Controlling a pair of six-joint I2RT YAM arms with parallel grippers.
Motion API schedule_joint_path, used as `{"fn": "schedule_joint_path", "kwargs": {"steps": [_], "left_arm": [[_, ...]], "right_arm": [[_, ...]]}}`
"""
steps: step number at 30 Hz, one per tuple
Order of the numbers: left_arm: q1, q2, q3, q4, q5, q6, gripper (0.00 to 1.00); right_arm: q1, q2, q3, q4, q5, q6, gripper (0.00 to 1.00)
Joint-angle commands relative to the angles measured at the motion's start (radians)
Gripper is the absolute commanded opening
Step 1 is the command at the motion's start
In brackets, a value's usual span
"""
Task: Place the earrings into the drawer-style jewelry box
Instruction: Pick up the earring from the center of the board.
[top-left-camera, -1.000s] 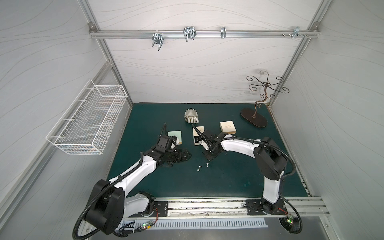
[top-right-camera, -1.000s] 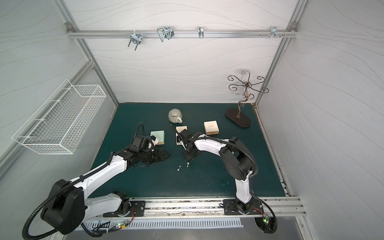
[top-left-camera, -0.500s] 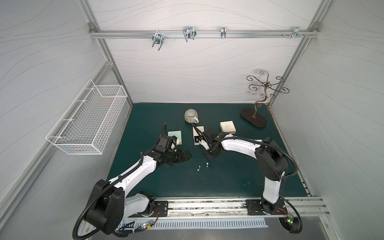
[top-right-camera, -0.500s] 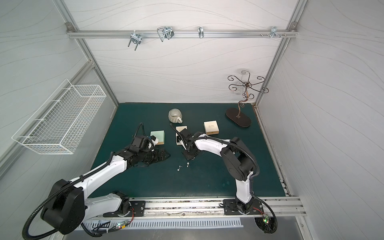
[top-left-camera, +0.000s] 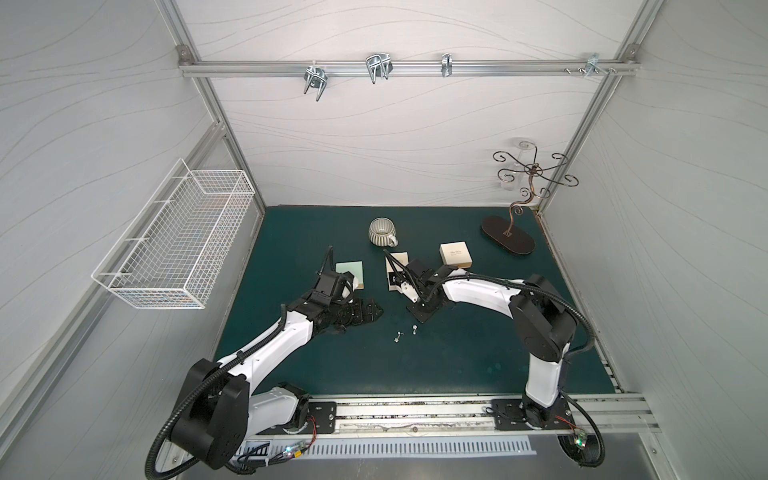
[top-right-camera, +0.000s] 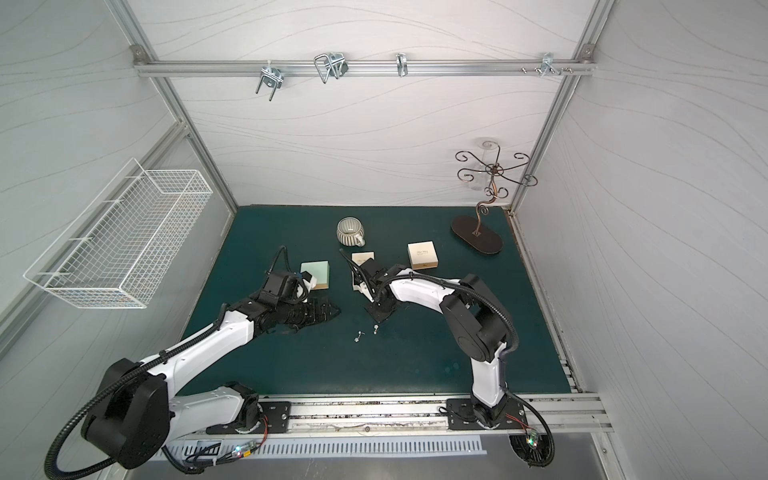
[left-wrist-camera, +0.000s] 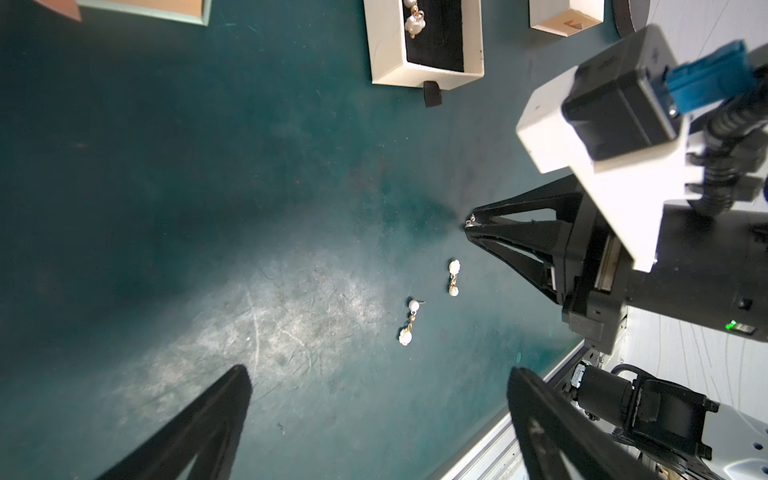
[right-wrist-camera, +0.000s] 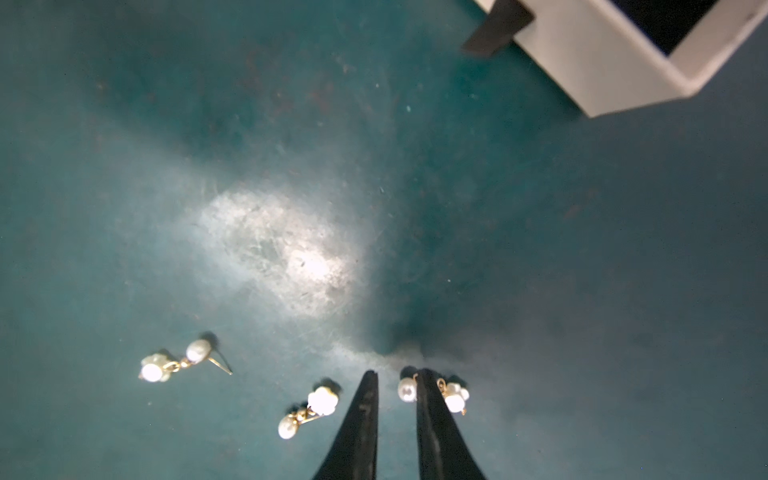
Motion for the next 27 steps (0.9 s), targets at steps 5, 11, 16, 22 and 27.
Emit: {"fn": "schedule_joint_path", "kwargs": {"steps": [5,11,16,22,27], "left_arm": [[0.000,-0.010,-0.004,0.032,0.005,-0.010,0.99],[0.001,-0.008,-0.001,0.032,0.005,-0.010,0.99],[0.000,-0.006,-0.001,0.032,0.005,-0.010,0.99],[0.000,-0.008,-0.001,0.031,0.005,-0.011,0.99],[0.000,-0.009,-0.003,0.030,0.004,-0.010,0.99]], "right_arm": [[0.001,0.010,-0.019,-0.011,0.002,-0.054,0.20],[0.002,0.016,-0.022,-0.012,0.007,-0.071,0.20],[0.004,0.023,-0.023,-0.014,0.010,-0.077,0.20],[0.003,0.032,-0.026,-0.014,0.025,-0.078,0.19],[0.003,0.035,-0.029,-0.010,0.050,-0.069,0.15]]}}
